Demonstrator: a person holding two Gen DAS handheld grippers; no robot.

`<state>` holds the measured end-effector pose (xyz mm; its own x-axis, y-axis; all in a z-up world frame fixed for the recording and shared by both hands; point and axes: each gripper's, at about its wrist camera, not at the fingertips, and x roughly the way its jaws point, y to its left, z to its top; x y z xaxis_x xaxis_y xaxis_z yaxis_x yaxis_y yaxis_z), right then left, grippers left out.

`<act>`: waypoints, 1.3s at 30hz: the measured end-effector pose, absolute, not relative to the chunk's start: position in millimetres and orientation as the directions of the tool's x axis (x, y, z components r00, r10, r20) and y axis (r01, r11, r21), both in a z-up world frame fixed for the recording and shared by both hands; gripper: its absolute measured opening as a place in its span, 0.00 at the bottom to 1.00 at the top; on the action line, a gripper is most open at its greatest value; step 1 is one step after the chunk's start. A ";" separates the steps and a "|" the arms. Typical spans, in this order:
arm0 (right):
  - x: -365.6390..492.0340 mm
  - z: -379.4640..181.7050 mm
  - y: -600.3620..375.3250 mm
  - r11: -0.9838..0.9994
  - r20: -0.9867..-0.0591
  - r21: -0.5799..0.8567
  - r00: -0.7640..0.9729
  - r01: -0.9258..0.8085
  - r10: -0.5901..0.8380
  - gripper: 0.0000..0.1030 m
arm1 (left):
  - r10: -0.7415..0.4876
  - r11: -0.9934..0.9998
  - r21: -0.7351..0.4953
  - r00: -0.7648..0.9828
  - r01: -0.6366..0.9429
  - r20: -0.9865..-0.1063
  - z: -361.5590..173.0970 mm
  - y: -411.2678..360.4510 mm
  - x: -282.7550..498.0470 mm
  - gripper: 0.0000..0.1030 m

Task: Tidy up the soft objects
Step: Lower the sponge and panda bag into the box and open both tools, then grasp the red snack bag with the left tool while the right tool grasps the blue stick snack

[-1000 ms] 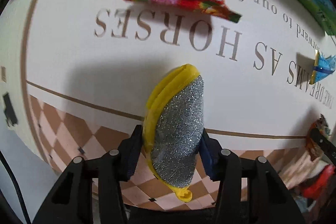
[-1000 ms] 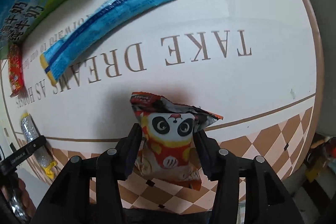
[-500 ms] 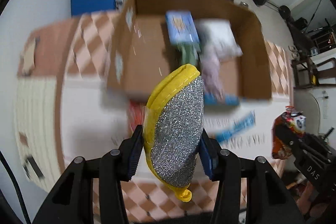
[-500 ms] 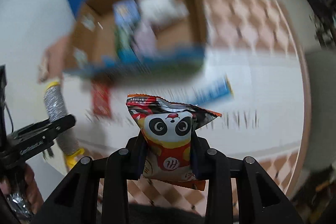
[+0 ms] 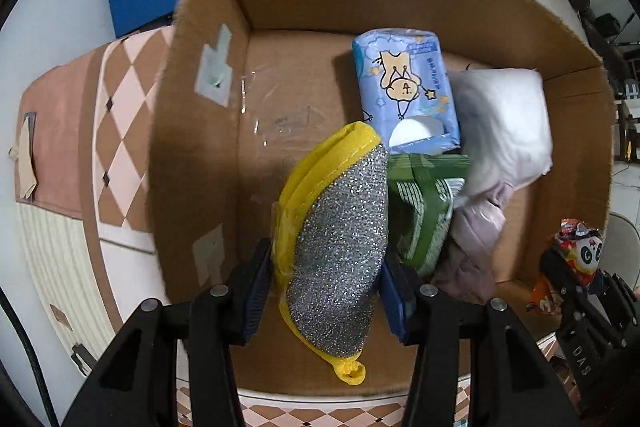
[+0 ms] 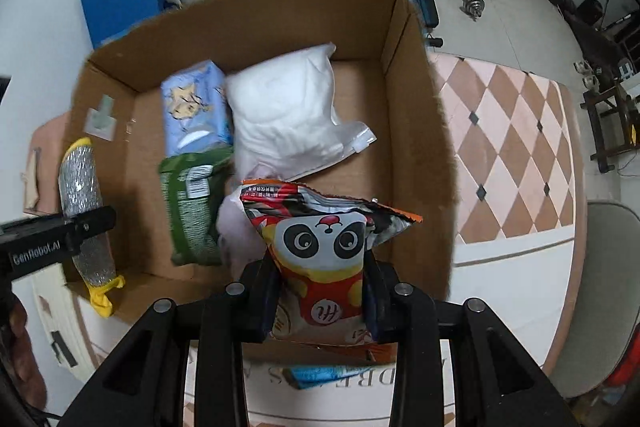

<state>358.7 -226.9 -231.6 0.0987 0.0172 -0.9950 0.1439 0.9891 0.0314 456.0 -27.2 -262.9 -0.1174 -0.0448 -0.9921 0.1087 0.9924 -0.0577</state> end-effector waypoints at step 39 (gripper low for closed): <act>198.1 -249.0 -291.2 0.778 -0.982 0.189 0.117 0.600 0.148 0.87 | 0.050 0.999 0.050 -0.059 0.006 -0.997 -281.9 28.0 290.4 0.97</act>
<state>198.1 -291.2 -249.0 0.1173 0.1476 -0.9821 0.5995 0.7778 0.1886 290.4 28.0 -281.9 -0.0591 0.0498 -0.9970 0.0058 0.9988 0.0496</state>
